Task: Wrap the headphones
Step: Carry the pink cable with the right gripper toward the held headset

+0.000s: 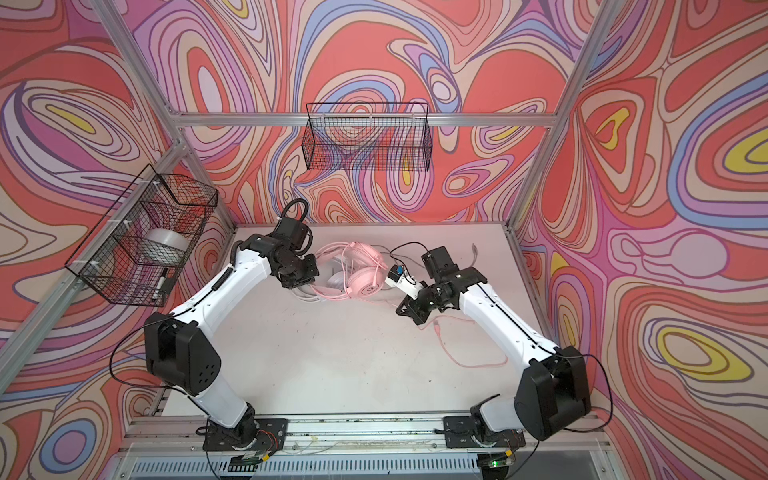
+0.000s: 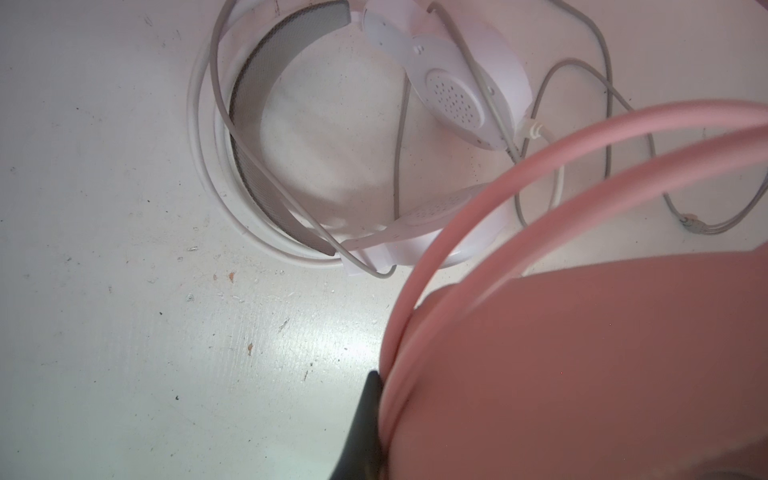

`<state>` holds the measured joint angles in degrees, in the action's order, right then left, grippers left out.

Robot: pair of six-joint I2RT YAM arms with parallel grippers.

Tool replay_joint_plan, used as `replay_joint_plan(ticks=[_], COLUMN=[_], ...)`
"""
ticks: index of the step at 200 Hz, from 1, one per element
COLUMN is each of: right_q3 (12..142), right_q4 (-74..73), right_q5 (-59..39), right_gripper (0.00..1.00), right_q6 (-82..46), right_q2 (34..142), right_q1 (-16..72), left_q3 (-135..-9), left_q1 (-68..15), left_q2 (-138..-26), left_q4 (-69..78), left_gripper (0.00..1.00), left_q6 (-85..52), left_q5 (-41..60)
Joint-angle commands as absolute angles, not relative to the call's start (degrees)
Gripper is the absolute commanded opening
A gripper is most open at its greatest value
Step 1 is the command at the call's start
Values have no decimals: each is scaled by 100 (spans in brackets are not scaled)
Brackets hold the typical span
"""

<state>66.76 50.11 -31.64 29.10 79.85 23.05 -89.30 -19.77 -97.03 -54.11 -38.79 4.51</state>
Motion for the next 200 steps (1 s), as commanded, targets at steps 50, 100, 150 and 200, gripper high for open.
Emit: replay_joint_plan(ticks=[50, 100, 150, 200], right_q3=[6758, 7094, 7678, 8312], right_q4=[4882, 4853, 5017, 5409], right_q5=[-2857, -3212, -3496, -3744], right_gripper=[0, 0, 0, 0], right_q6=[3619, 3991, 4272, 4621], right_q2=[7628, 7658, 7834, 8082], right_q1=[2867, 3085, 3111, 3129], left_q3=[-9477, -9633, -9766, -9990], left_q1=[-1949, -2013, -2182, -2320], left_q2=[-9949, -10072, -10117, -10259], left_q4=[-5348, -5464, -5665, -5877], left_gripper=[0, 0, 0, 0], left_q6=[-4175, -4100, -3992, -3936], left_q5=[225, 75, -250, -541])
